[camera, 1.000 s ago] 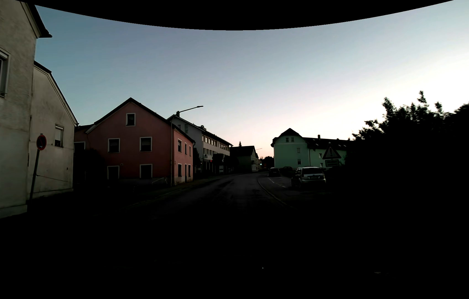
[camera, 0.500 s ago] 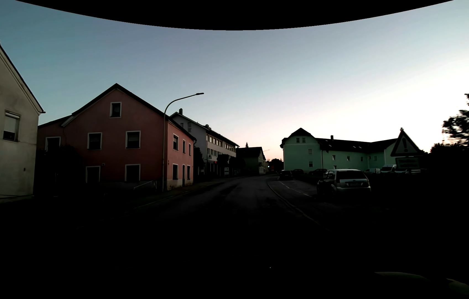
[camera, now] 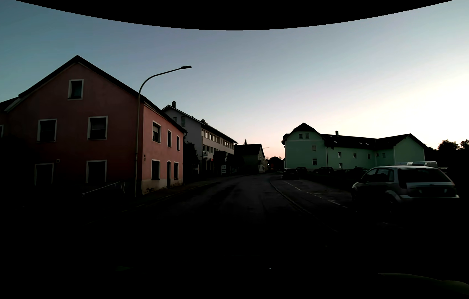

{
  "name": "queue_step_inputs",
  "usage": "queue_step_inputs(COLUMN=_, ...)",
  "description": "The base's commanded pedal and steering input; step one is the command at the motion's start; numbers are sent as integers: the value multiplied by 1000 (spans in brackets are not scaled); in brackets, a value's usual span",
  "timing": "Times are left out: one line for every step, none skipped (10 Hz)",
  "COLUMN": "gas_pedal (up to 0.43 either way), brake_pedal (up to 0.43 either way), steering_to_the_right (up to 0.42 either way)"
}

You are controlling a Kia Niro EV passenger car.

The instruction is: Follow the waypoints while adhering to traffic rules and regulations

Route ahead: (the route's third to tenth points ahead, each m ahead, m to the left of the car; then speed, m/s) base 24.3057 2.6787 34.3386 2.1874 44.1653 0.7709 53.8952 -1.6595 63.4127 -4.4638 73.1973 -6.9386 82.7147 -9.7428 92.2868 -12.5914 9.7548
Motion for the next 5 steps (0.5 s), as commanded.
queue_step_inputs(gas_pedal=209, brake_pedal=0, steering_to_the_right=18)
queue_step_inputs(gas_pedal=209, brake_pedal=0, steering_to_the_right=18)
queue_step_inputs(gas_pedal=209, brake_pedal=0, steering_to_the_right=18)
queue_step_inputs(gas_pedal=209, brake_pedal=0, steering_to_the_right=18)
queue_step_inputs(gas_pedal=209, brake_pedal=0, steering_to_the_right=19)
